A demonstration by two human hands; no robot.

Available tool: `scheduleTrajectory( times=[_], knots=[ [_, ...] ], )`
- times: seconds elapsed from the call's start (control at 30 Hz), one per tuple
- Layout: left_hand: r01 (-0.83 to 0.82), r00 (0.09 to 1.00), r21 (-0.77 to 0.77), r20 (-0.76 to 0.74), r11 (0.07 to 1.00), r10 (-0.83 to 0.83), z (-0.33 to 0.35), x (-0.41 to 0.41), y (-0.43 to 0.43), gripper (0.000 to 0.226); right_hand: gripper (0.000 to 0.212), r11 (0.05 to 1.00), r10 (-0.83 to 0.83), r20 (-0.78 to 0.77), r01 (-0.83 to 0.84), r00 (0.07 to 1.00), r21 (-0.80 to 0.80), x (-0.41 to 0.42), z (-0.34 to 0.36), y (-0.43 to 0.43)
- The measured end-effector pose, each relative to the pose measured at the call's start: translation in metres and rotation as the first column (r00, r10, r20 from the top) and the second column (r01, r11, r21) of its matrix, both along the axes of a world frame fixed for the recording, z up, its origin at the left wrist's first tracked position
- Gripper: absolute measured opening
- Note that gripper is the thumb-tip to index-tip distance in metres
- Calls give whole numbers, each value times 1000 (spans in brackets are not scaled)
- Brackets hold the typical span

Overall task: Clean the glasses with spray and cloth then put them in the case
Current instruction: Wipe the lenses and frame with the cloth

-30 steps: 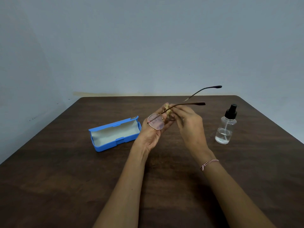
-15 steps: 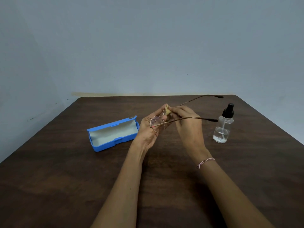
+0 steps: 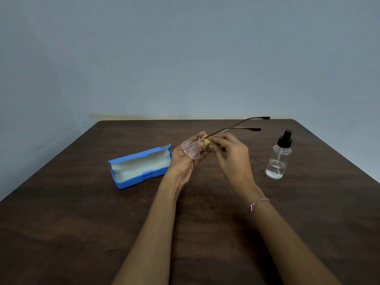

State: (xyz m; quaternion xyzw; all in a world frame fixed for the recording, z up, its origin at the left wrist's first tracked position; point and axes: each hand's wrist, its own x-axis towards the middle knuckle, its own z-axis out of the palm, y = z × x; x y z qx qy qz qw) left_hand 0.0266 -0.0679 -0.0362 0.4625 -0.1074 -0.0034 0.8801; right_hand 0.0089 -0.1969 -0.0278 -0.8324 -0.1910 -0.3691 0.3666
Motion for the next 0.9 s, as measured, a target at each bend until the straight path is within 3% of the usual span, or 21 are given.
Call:
scheduleTrajectory(
  times=[0.13,0.3,0.5,0.6,0.8,0.9],
  knots=[
    [-66,997,-57,-42,996,63,0,2,3,17,23,999,32,-66,-29,997,39,-2,1,-1],
    [-66,992,-138,-115,988,50,3,-3,0,16,25,991,127,39,-129,991,49,-6,2,6],
    [-14,994,-230,-107,973,-11,6,-5,-4,25,27,993,113,83,-115,990,25,-3,2,-1],
    [1,990,-253,-138,967,-37,5,-6,-6,16,26,995,96,90,-98,991,22,-2,1,-4],
    [13,979,-162,-198,987,-45,4,-7,-10,21,25,995,1,197,18,980,-94,1,-2,0],
    [4,981,-186,-191,982,-40,5,-7,-10,31,26,993,3,212,23,977,-118,0,0,3]
  ],
)
